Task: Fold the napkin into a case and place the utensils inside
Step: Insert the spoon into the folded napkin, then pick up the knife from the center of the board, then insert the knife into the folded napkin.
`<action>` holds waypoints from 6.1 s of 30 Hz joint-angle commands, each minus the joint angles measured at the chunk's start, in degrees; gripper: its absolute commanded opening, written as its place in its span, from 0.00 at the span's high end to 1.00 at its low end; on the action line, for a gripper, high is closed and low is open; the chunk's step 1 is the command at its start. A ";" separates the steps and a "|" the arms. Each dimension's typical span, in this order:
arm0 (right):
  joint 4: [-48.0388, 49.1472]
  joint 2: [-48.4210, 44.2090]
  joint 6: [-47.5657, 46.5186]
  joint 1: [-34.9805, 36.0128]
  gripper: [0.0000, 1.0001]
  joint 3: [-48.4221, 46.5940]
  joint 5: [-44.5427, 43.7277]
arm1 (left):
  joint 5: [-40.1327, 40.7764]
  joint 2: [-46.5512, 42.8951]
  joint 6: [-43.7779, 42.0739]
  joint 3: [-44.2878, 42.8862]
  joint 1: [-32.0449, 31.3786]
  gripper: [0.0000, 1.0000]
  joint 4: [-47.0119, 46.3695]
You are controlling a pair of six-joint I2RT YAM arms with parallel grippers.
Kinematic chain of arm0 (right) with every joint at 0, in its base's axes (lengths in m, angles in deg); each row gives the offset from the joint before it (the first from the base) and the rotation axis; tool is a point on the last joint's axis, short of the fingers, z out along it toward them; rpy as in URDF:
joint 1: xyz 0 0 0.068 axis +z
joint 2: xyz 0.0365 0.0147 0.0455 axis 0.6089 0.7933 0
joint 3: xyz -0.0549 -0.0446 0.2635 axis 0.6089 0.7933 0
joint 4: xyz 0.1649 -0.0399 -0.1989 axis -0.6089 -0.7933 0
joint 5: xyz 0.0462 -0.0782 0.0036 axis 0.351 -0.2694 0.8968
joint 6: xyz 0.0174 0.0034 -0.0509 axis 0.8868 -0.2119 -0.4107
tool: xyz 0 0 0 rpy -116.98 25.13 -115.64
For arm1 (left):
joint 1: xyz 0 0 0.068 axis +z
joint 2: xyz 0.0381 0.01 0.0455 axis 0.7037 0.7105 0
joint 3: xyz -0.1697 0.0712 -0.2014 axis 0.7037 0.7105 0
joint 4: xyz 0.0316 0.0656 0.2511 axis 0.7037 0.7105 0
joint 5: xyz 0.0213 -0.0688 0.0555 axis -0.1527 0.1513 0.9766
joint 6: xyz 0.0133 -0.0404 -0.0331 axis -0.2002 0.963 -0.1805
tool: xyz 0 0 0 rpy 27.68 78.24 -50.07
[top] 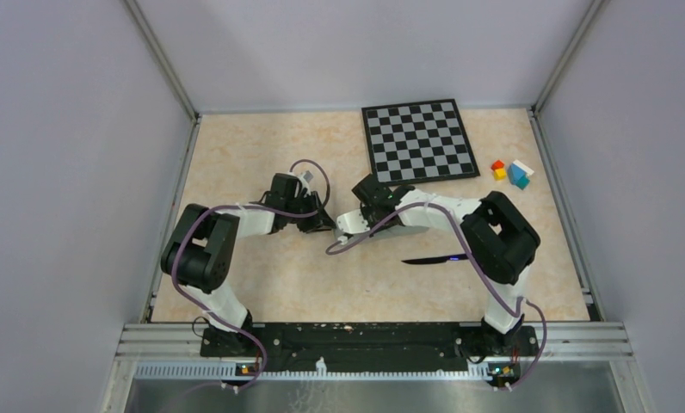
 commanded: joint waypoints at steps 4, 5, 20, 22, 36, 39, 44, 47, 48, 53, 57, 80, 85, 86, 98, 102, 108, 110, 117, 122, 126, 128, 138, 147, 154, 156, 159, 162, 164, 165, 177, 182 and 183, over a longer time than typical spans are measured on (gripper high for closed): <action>1.51 0.08 -2.40 2.43 1.00 -3.34 3.09 | 3.46 2.13 -1.87 -0.26 -0.87 0.70 0.71; 1.17 0.33 -2.40 2.63 1.00 -3.69 3.42 | 3.55 2.12 -1.86 -0.27 -0.94 0.70 0.71; 0.17 3.80 3.59 4.63 1.00 -6.96 3.72 | 3.80 1.85 -1.78 -0.04 -1.38 0.72 0.53; 0.44 4.13 4.81 4.62 1.00 -7.21 3.46 | 3.72 1.95 -1.71 -0.07 -1.41 0.72 0.54; -1.39 6.06 10.55 4.63 1.00 -9.62 0.36 | 3.94 1.30 -1.53 0.46 -1.48 0.72 0.20; -1.12 5.93 10.87 4.64 0.99 -9.68 0.42 | 3.66 1.34 -1.43 0.42 -1.65 0.73 0.09; 0.21 3.82 11.24 4.64 0.79 -8.23 -0.23 | 3.49 0.57 -1.88 0.10 -1.64 0.69 0.44; 2.35 0.35 11.23 4.66 0.68 -5.87 -0.41 | 3.68 -0.23 -2.41 -0.26 -1.52 0.66 1.37; 2.51 -0.68 11.27 4.66 0.67 -5.45 -0.45 | 3.79 -0.57 -2.54 -0.27 -1.58 0.65 1.48; -1.71 -6.92 13.11 5.62 0.30 -5.39 -3.21 | 2.35 -2.04 -2.24 -0.80 -1.58 0.61 1.71; -2.39 -18.32 19.90 5.62 0.15 -1.29 -8.65 | 1.98 -5.37 -2.04 -0.74 -1.57 0.58 2.61; -35.41 -48.79 152.52 -14.69 0.01 13.71 -9.39 | 4.16 -32.52 -1.48 -4.16 -1.23 0.22 18.60; -27.71 -49.15 160.24 -26.39 0.01 25.02 5.24 | 3.55 -35.15 -1.52 -5.99 -0.70 0.22 21.18; -26.39 -48.52 161.14 -27.58 0.01 26.66 6.43 | 3.53 -35.60 -1.84 -6.53 -0.65 0.21 21.84; -20.27 -34.67 161.43 -29.55 0.18 28.01 5.03 | 2.36 -35.41 -4.93 -9.14 0.37 0.20 22.90; -17.97 -34.26 163.30 -29.73 0.27 29.21 4.02 | 1.63 -34.52 -5.03 -8.85 0.82 0.20 21.94; -17.24 -29.33 162.76 -31.17 0.42 27.45 4.63 | 1.18 -33.69 -5.45 -8.32 1.89 0.20 22.03; -16.84 -27.86 162.87 -31.36 0.46 27.44 5.21 | 0.81 -33.64 -5.55 -8.18 2.33 0.20 22.10; -16.81 -25.09 164.69 -31.57 0.62 26.94 4.27 | 0.31 -33.94 -5.91 -8.21 3.57 0.20 22.42; -16.78 -24.68 165.57 -32.10 0.90 28.03 2.63 | 0.08 -34.38 -5.73 -7.93 4.04 0.20 22.74; -17.88 -27.25 163.50 -32.11 1.00 27.55 0.85 | -0.05 -35.20 -5.61 -7.37 4.51 0.20 23.01; -18.32 -29.66 158.51 -32.09 1.00 26.49 -1.32 | -0.04 -35.65 -5.44 -6.88 4.69 0.20 22.76; -5.04 -51.16 106.07 -32.11 1.00 27.81 -4.04 | -1.92 -35.46 -4.16 -4.64 5.17 0.20 20.36; -11.12 -45.28 62.21 -31.98 1.00 13.34 17.74 | -4.60 -32.25 -3.73 -1.58 5.27 0.19 17.35; -21.01 -33.47 31.40 -22.70 1.00 1.59 20.69 | -8.55 -24.58 -5.90 -0.61 5.19 0.19 16.94; -22.83 -30.44 24.05 -18.81 1.00 0.06 16.68 | -9.45 -22.93 -5.72 0.28 5.18 0.19 15.78; -24.18 -26.23 15.36 -14.57 1.00 -1.42 12.20 | -10.38 -20.92 -5.09 1.41 5.03 0.21 13.66; -24.94 -22.10 7.63 -10.79 1.00 -1.67 6.96 | -10.60 -18.87 -5.37 1.93 4.72 0.22 12.39; -25.56 -18.25 5.04 -8.74 1.00 -2.51 4.34 | -10.63 -17.20 -6.11 1.57 4.53 0.24 12.25; -25.41 -16.74 4.38 -7.93 1.00 -2.85 3.68 | -10.51 -15.98 -6.40 1.36 4.48 0.26 12.26; -22.86 -6.24 3.91 -4.67 1.00 -4.83 -0.62 | -12.23 -8.89 -4.18 1.91 2.73 0.39 6.64; -21.88 -7.44 4.31 -6.19 1.00 -4.16 -1.03 | -11.99 -9.03 -3.77 2.39 2.26 0.40 5.56; -21.65 -7.63 4.34 -6.31 1.00 -4.06 -1.06 | -12.02 -8.86 -3.86 2.37 2.18 0.40 5.56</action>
